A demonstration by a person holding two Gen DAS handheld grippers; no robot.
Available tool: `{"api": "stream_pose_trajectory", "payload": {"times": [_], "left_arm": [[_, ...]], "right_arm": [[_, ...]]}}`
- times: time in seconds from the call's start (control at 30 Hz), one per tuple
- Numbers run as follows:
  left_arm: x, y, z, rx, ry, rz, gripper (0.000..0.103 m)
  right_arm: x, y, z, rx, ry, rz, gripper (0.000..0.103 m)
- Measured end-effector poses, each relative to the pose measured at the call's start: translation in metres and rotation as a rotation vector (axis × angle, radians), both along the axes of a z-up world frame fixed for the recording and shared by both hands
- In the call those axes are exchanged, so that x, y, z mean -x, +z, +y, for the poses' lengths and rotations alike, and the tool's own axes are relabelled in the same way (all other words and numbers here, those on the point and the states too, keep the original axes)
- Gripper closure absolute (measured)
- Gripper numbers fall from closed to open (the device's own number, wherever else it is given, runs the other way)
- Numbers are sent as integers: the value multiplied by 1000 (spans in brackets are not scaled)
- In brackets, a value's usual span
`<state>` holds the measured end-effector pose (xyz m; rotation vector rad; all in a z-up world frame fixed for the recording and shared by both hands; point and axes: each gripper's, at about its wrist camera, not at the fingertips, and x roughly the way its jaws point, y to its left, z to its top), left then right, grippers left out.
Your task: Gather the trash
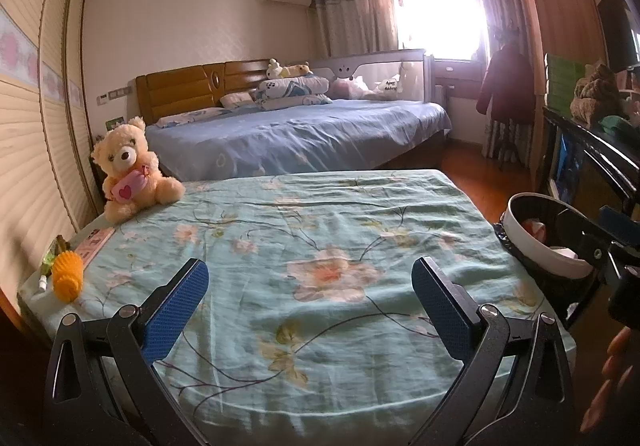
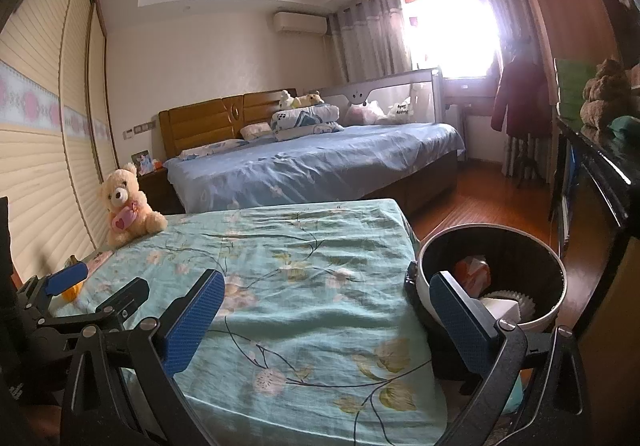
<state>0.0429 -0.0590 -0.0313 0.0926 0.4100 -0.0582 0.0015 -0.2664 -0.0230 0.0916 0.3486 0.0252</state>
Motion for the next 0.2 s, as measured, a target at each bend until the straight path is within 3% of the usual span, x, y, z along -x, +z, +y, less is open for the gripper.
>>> {"api": "stream_pose_trajectory", "payload": {"times": [0.2], "left_arm": [[-6, -4, 0, 1, -3, 19, 0]], "right_arm": [[-6, -4, -1, -4, 2, 18, 0]]}}
